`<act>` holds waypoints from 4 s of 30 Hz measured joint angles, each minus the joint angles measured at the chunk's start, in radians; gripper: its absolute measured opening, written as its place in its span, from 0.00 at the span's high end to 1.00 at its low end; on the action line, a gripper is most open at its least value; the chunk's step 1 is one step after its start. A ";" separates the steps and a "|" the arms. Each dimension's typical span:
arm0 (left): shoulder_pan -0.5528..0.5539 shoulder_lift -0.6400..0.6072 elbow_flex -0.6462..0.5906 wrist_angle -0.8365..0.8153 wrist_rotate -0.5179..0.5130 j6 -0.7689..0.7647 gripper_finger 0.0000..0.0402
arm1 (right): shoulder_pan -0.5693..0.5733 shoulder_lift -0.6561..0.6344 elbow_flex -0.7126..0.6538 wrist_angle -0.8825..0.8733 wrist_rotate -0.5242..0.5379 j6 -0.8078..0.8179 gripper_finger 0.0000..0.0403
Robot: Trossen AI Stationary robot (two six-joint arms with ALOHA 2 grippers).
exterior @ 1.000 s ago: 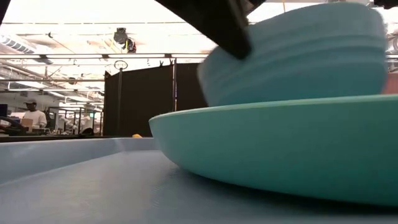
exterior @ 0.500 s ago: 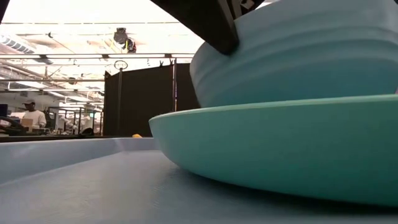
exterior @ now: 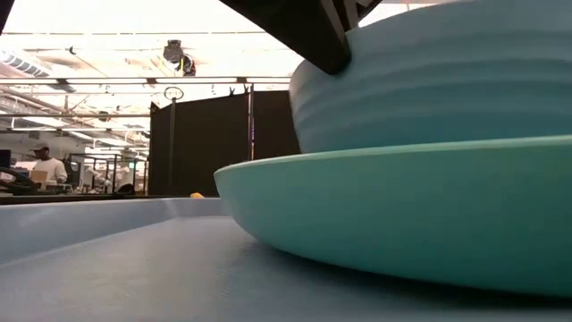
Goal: Set up tray
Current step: Put the blue bowl on the blue plate, then adjust the blue plate on the blue serving tray, then put the orange napkin on the blue serving tray to the left of the blue plate
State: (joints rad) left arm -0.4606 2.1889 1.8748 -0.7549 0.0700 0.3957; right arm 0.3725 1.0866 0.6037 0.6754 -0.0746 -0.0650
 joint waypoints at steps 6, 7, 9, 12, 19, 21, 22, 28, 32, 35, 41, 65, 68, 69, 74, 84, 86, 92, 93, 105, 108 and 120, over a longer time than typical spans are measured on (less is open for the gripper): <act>0.000 0.000 0.000 0.005 -0.042 -0.013 0.93 | 0.000 0.000 0.000 -0.008 0.000 0.000 0.56; 0.000 0.000 0.000 0.005 -0.046 -0.013 0.93 | 0.000 0.000 0.000 -0.007 0.000 0.000 0.56; 0.000 0.000 0.000 0.009 -0.061 -0.016 0.91 | 0.000 0.000 0.000 -0.008 0.000 0.000 0.56; 0.000 -0.006 0.000 0.007 -0.081 -0.032 0.88 | 0.000 0.000 0.000 -0.007 0.000 0.000 0.56; -0.005 -0.032 -0.001 0.015 -0.073 -0.051 0.79 | 0.000 0.000 0.000 -0.016 0.000 0.001 0.56; -0.008 -0.040 -0.001 0.001 -0.076 -0.054 0.77 | 0.000 0.000 0.000 -0.015 0.000 0.001 0.56; -0.008 -0.042 -0.001 0.000 -0.076 -0.058 0.75 | 0.000 0.000 0.000 -0.014 0.000 0.001 0.56; -0.006 -0.070 -0.001 -0.005 -0.146 -0.066 0.70 | 0.000 0.000 0.000 -0.014 0.000 0.006 0.56; -0.015 -0.100 0.000 -0.061 -0.232 -0.079 0.70 | 0.000 0.000 0.000 -0.015 -0.001 0.020 0.56; -0.021 -0.111 0.000 -0.115 -0.261 -0.099 0.70 | 0.000 0.000 0.000 -0.019 -0.004 0.023 0.56; -0.022 -0.111 -0.001 -0.229 -0.297 -0.152 0.70 | 0.000 0.000 0.000 -0.027 -0.004 0.027 0.56; -0.072 -0.110 -0.249 -0.123 -0.389 -0.238 0.70 | 0.016 0.000 0.000 -0.037 -0.005 0.046 0.56; -0.077 -0.110 -0.257 -0.102 -0.376 -0.240 0.70 | 0.016 0.000 0.000 -0.037 -0.005 0.046 0.56; -0.076 -0.110 -0.257 -0.106 -0.364 -0.247 0.70 | 0.016 0.000 0.000 -0.037 -0.003 0.046 0.56; -0.045 -0.110 -0.273 -0.113 -0.308 -0.335 0.70 | 0.016 0.000 0.000 -0.037 -0.001 0.046 0.56; 0.025 -0.110 -0.276 -0.088 -0.119 -0.396 0.70 | 0.016 0.000 0.000 -0.037 0.000 0.045 0.56; 0.034 -0.110 -0.276 -0.071 -0.082 -0.395 0.70 | 0.016 0.000 0.000 -0.037 0.000 0.046 0.56; 0.057 -0.110 -0.276 -0.051 -0.018 -0.401 0.70 | 0.015 0.000 0.000 -0.039 0.000 0.046 0.56; 0.057 -0.110 -0.276 -0.047 -0.018 -0.401 0.70 | 0.016 0.000 0.000 -0.040 0.000 0.046 0.56; 0.058 -0.110 -0.276 0.019 -0.018 -0.383 0.70 | 0.015 0.000 0.000 -0.041 0.000 0.045 0.56; 0.060 -0.110 -0.275 0.028 -0.018 -0.377 0.70 | 0.016 0.000 0.000 -0.041 0.000 0.045 0.56; 0.060 -0.150 -0.275 -0.179 -0.274 -0.396 0.70 | 0.015 0.000 0.000 -0.058 0.000 0.046 0.56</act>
State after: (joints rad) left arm -0.4006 2.0391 1.6001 -0.9339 -0.2040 -0.0006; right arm 0.3878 1.0870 0.6037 0.6178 -0.0742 -0.0193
